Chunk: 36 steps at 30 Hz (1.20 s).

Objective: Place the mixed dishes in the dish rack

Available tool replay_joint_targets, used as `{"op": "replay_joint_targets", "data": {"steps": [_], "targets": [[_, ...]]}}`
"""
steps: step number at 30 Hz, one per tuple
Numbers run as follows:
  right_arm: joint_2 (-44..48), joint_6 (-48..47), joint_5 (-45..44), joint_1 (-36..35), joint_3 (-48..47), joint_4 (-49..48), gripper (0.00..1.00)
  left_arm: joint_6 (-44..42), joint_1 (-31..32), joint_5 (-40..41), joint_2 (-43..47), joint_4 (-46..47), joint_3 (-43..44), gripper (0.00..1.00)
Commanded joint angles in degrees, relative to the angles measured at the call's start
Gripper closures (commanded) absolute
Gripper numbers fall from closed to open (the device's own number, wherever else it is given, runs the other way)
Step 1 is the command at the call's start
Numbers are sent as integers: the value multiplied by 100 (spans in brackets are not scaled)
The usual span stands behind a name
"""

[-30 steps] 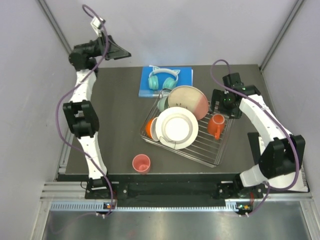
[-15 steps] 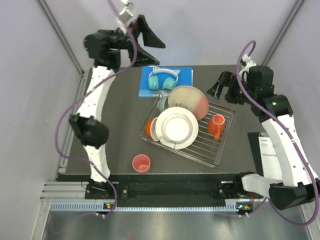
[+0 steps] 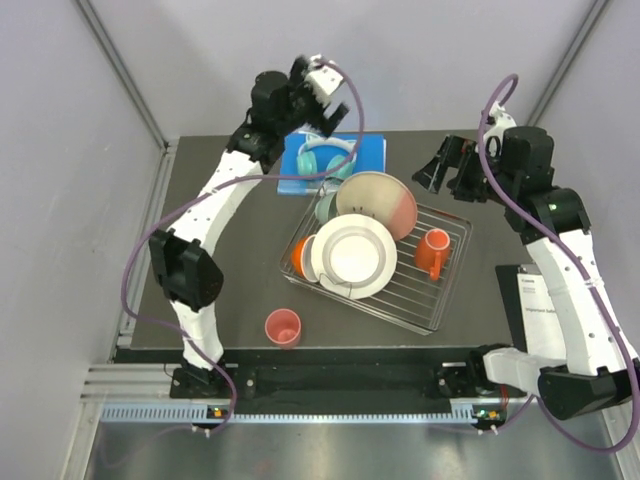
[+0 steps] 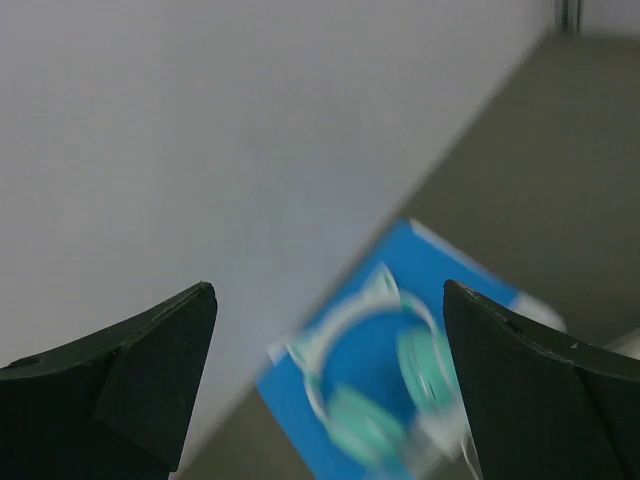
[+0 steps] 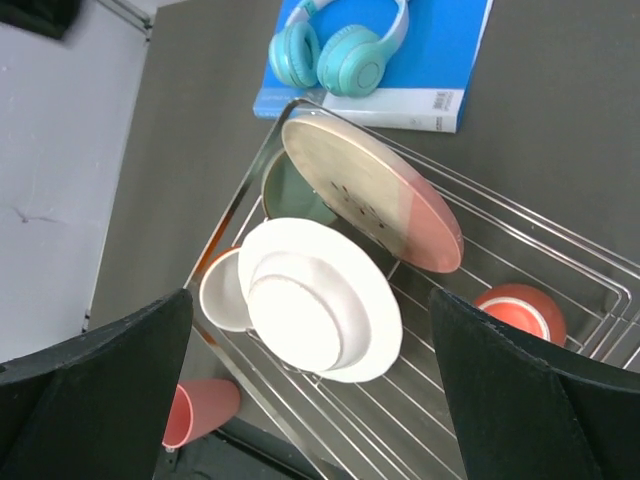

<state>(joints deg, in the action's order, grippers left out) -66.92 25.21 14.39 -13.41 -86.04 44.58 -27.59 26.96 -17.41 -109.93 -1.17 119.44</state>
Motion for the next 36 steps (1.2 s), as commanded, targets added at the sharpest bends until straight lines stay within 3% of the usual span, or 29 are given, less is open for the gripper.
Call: {"op": "replay_joint_targets", "data": {"steps": [1, 3, 7, 9, 13, 19, 21, 24, 29, 36], "targets": [[187, -244, -33, -39, 245, -178, 0, 1190, -997, -65, 1682, -2262, -1618, 1], [266, -315, -77, -48, 403, -195, 0, 1466, -1114, -298, 2439, -3260, -2132, 1], [337, -429, -94, -48, 544, -195, 0, 1196, -1140, -473, 3888, -4267, -3083, 1], [381, -421, -103, -39, 597, -204, 0, 1169, -1132, -579, 4750, -4548, -3277, 1], [600, -298, -86, -48, 843, -423, 0, 871, -1123, -851, 5376, -6240, -3251, 1], [864, -245, -129, -83, 1133, -476, 0, -105, -1123, -1125, 6982, -7011, -4867, 1], [934, -271, -208, -83, 1142, -415, 0, 138, -1123, -557, 7195, -6819, -5314, 1], [987, -324, -287, -92, 1133, -327, 0, 26, -1123, -492, 7354, -6817, -5466, 1], [961, -315, -297, -92, 1203, -283, 0, 377, -1123, 62, 6933, -7195, -5484, 1], [979, -262, -332, -118, 1327, -301, 0, -482, -1123, -930, 6485, -8152, -5238, 1]]}}
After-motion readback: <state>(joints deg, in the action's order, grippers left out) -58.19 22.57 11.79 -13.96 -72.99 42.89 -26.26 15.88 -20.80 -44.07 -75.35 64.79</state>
